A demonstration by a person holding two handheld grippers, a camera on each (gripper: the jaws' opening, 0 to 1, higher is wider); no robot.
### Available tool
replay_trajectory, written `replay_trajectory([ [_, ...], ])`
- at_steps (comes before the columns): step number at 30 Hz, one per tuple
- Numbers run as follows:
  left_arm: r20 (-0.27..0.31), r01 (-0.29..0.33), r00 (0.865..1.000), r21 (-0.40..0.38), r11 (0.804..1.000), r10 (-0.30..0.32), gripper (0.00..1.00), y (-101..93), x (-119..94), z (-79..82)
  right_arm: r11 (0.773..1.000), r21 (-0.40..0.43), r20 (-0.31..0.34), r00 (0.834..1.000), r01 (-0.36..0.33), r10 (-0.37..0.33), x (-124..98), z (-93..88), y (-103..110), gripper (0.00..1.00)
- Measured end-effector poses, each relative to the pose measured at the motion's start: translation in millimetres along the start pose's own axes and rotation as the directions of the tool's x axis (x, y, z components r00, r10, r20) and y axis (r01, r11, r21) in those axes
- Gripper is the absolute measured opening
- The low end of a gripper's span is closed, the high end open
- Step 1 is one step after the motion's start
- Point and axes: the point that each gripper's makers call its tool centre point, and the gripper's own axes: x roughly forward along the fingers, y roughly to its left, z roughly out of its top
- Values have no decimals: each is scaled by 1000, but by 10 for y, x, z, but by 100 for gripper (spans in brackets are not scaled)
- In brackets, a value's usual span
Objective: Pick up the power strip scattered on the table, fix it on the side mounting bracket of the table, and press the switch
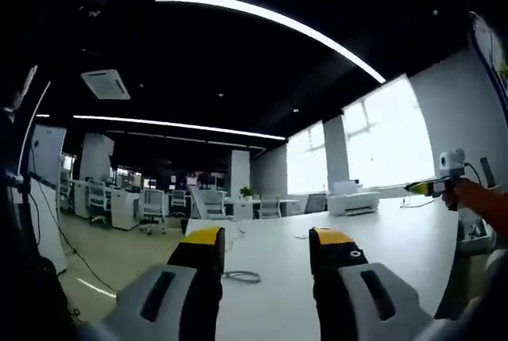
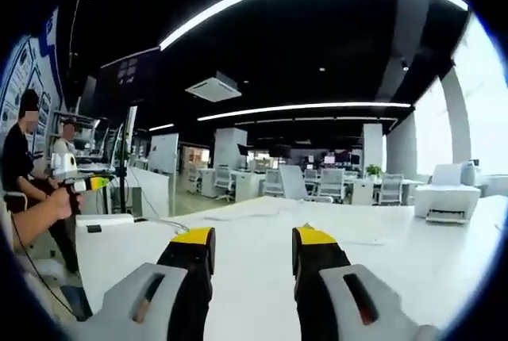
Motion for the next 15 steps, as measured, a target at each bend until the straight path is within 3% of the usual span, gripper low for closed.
replay_trajectory([
  [7, -19, 18, 1000, 1, 1000, -18, 53, -57, -5, -6, 999, 41, 1, 1000, 21, -21, -140, -84, 2, 52],
  [15, -26, 21, 999, 1, 1000, -21, 56, -79, -63, -51, 997, 73, -1, 999, 38, -38, -222, -218, -13, 57],
])
